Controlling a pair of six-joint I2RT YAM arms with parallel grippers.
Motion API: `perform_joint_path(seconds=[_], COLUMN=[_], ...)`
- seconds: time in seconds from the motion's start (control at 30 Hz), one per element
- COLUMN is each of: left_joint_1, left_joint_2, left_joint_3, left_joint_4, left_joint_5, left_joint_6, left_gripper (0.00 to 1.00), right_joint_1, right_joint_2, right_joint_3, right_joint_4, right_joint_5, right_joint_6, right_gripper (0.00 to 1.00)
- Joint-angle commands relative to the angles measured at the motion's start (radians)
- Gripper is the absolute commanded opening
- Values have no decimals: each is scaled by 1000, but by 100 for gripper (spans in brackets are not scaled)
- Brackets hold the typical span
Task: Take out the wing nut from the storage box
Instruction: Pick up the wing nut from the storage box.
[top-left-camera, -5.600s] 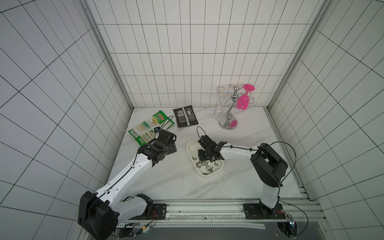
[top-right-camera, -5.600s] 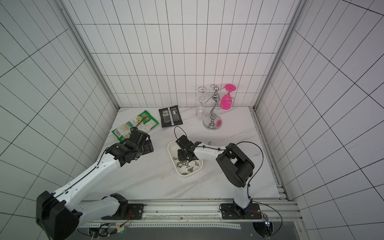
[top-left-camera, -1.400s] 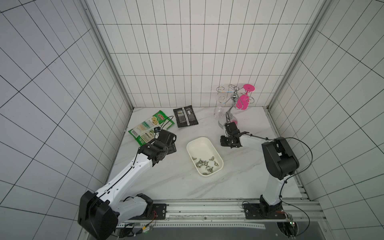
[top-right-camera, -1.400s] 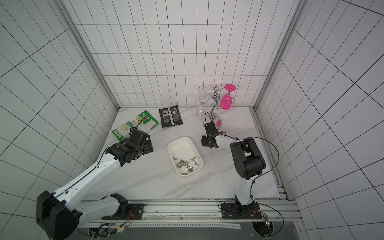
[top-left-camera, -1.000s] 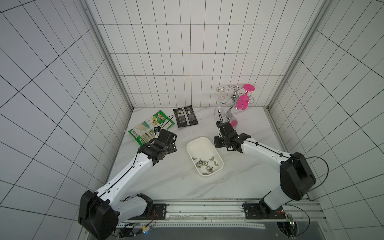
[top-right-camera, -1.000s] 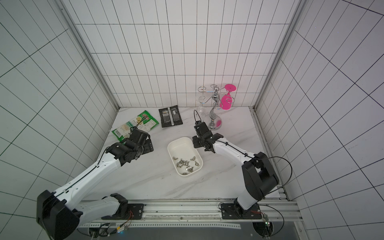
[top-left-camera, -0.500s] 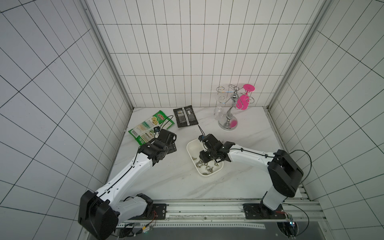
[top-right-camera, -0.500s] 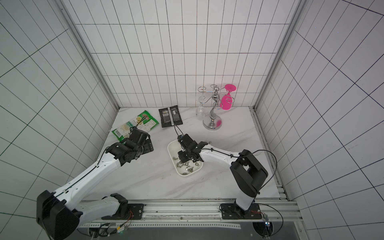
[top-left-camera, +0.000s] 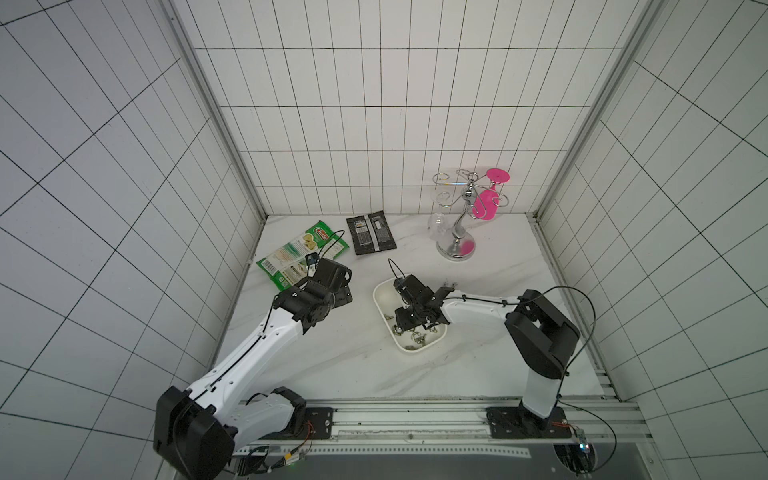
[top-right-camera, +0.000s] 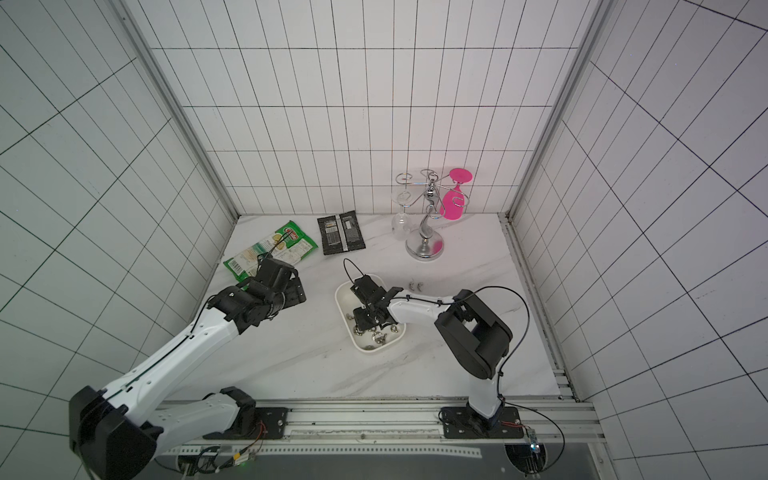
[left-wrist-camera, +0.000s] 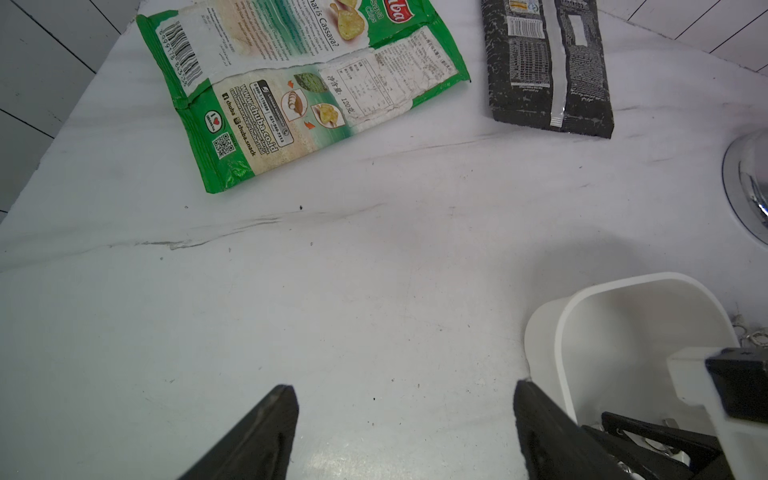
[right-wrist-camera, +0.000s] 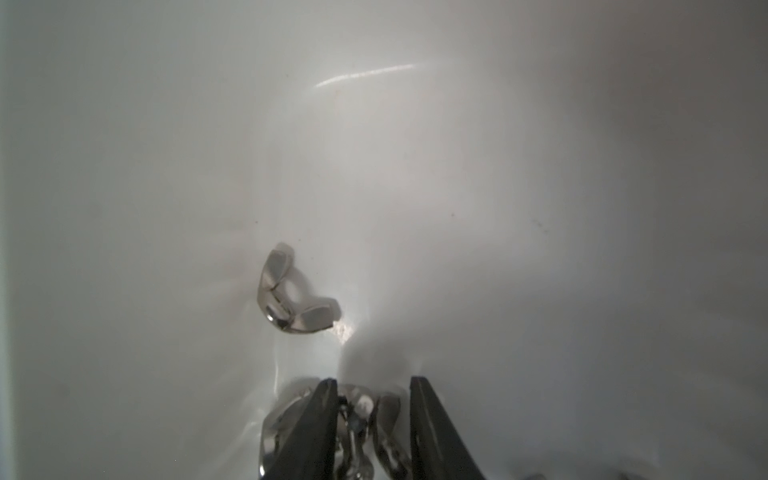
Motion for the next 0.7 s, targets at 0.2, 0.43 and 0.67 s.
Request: perform_joint_path(seconds=[0.2,0.43,0.67], left_joint_1=[-3,-3,-3], left_joint_2=[-34,-35,-38], left_joint_3=[-4,-3,-5], left_joint_4=[-9,-8,-8], left_joint_5=[-7,0,-5], left_joint_6=[-5,-9,-9], left_gripper=[85,85,85], right_joint_1=[8,3,-26], right_joint_2=[12,-32,-165], right_joint_3=[29,28,26], right_joint_4=[-5,-9,-11], right_joint_5=[41,74,96], right_joint_6=[9,2,10], right_gripper=[19,14,12])
